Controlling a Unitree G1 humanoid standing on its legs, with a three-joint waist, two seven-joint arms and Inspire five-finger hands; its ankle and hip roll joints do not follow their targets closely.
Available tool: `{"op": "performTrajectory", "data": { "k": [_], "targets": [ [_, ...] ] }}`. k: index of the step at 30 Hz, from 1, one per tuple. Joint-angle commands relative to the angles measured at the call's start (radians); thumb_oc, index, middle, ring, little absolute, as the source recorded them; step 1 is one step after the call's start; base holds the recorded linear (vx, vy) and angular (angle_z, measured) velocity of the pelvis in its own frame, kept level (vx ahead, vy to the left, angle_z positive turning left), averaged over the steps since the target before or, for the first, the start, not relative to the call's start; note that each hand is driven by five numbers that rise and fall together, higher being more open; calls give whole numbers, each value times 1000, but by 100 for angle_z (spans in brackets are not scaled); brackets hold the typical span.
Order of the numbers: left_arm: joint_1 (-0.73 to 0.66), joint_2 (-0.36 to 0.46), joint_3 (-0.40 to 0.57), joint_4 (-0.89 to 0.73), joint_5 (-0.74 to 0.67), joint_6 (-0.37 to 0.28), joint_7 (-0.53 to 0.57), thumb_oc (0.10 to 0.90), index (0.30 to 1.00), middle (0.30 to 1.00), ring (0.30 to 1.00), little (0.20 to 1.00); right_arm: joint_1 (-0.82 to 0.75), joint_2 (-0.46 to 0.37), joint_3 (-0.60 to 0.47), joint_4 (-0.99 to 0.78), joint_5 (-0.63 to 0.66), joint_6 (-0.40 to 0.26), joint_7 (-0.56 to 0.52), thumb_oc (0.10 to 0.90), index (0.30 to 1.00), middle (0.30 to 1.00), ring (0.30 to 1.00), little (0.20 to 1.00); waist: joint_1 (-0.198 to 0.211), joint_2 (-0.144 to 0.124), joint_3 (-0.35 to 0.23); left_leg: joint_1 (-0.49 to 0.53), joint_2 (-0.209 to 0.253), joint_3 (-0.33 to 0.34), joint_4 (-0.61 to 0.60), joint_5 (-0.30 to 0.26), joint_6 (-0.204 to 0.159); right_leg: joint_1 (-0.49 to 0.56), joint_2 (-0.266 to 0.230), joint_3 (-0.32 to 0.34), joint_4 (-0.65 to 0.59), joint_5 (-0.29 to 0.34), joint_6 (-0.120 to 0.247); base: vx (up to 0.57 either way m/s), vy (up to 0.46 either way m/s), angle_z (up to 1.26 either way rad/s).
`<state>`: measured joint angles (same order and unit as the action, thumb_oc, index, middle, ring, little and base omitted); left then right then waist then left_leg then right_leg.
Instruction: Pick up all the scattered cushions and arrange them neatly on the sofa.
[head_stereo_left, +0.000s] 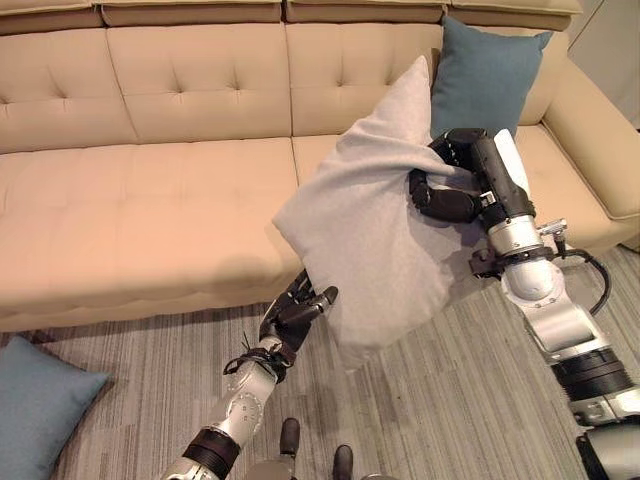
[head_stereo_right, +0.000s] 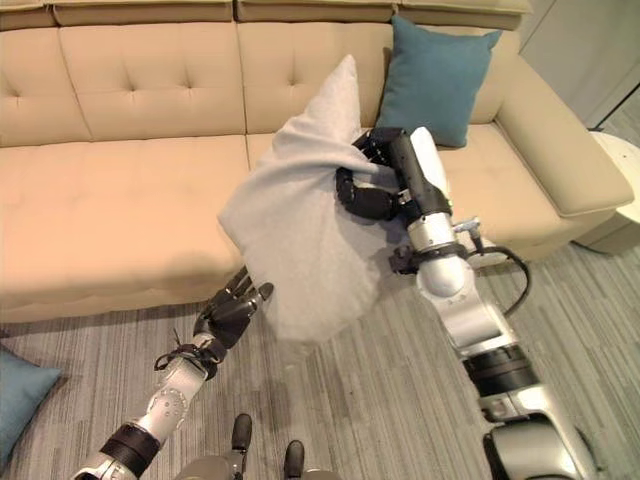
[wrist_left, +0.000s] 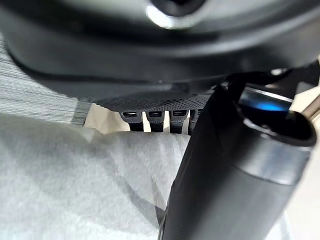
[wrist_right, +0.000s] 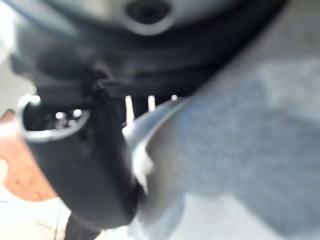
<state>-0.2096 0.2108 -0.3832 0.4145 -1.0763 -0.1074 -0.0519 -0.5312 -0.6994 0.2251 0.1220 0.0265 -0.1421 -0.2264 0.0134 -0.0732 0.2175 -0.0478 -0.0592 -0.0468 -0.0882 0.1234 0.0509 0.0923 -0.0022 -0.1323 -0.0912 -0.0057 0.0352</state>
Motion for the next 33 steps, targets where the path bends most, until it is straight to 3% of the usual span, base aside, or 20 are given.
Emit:
{"op": "performTrajectory", "data": {
  "k": [1,4,5,6,7,21,33],
  "targets": [
    [-129,-105,-135,-3,57,-66,-103,800,900,900,900,900,-175,120,-91,-37,30,-121,-122,400,300,300,300,300,16,-17,-281,82,67,19,1,-185,-87,-36,-51,-37,4,-37,68,0,0,0],
    [-138,-117,-132,-5,59,-71,-91,800,900,900,900,900,-154,175,-88,-63,11,-121,-128,400,300,300,300,300,19,-14,-280,83,68,21,1,-185,-86,-36,-51,-37,4,-37,67,0,0,0],
    [-138,-118,-130,-6,58,-71,-91,755,832,832,832,832,-145,187,-85,-67,8,-121,-126,400,300,300,300,300,20,-14,-280,83,68,21,1,-185,-86,-36,-51,-37,4,-37,66,0,0,0],
    [-137,-121,-124,-9,54,-73,-88,425,338,338,338,338,-129,199,-82,-74,0,-117,-120,400,300,300,300,300,21,-13,-280,83,68,21,1,-185,-86,-36,-51,-37,4,-37,66,0,0,0],
    [-136,-123,-119,-9,53,-73,-87,400,300,300,300,300,-121,205,-79,-71,-2,-115,-115,400,300,300,300,300,22,-13,-279,82,68,21,1,-185,-86,-36,-51,-38,4,-37,66,0,0,0],
    [-20,-102,-10,10,90,-56,-102,400,300,300,300,300,140,274,-118,-99,21,-122,-14,400,300,300,300,300,24,1,-275,87,67,21,1,-178,-85,-27,-53,-53,4,-37,62,0,0,0],
    [127,-33,69,-26,223,-31,-156,400,300,300,300,300,509,331,-197,-96,25,-129,102,400,300,300,300,300,-14,35,-256,85,79,24,1,-160,-91,-31,-43,-62,27,-54,43,-32,-57,1]
  ]
}}
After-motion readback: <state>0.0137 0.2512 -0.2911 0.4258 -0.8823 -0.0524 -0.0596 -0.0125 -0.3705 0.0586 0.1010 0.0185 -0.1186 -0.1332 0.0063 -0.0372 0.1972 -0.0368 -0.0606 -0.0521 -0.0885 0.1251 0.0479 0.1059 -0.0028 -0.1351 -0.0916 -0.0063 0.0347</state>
